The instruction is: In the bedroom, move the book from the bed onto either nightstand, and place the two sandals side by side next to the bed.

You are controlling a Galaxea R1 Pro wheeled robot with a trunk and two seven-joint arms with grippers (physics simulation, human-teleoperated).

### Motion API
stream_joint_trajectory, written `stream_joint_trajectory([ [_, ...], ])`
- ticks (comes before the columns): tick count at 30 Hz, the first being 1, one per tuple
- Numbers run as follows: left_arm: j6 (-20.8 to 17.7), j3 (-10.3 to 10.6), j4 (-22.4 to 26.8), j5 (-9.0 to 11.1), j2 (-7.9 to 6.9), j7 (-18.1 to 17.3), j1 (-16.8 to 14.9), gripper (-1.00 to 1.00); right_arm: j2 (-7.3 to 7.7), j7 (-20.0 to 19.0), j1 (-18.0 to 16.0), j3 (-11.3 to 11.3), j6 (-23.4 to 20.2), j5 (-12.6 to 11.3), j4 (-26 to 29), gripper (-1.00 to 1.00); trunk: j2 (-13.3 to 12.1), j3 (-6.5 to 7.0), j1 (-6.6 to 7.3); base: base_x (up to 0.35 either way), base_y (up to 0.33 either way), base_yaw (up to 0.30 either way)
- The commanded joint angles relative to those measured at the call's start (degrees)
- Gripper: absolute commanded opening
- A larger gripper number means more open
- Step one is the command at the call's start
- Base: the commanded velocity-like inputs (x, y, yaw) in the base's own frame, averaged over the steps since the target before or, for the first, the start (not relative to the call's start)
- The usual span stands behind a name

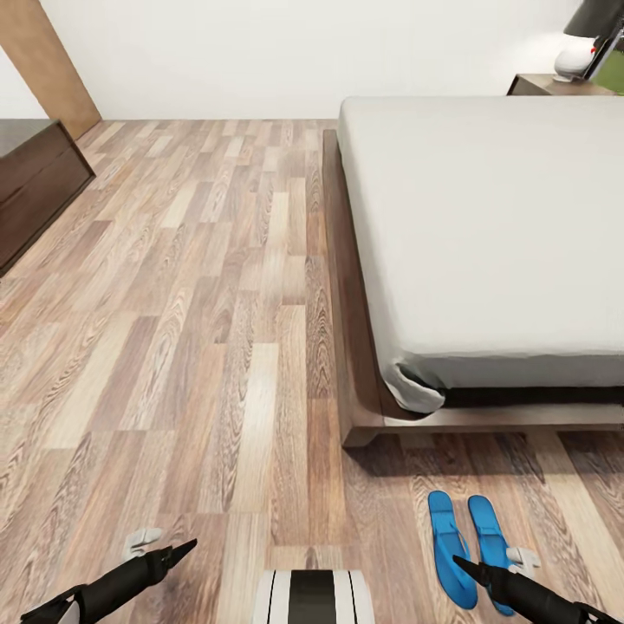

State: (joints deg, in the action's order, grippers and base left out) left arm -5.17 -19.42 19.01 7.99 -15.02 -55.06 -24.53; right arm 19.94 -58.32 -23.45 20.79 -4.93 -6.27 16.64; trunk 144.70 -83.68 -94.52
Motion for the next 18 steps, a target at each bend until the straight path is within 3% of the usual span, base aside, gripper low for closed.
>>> stream_joint_trajectory([
  [1,-0.5,-0.1,0.0,0.3,0.00,-0.2,0.0,1.00,0.01,-0.2,0.0,0.0,-0.5,-0.4,0.0,1.00,0.0,0.20,0.03,0.000,0.000,0.000],
  [18,-0.5,-0.2,0.0,0.3,-0.10,-0.2,0.0,1.00,-0.08,-0.2,0.0,0.0,-0.5,-0.4,0.0,1.00,-0.2,3.96,0.47,0.000,0.000,0.000],
])
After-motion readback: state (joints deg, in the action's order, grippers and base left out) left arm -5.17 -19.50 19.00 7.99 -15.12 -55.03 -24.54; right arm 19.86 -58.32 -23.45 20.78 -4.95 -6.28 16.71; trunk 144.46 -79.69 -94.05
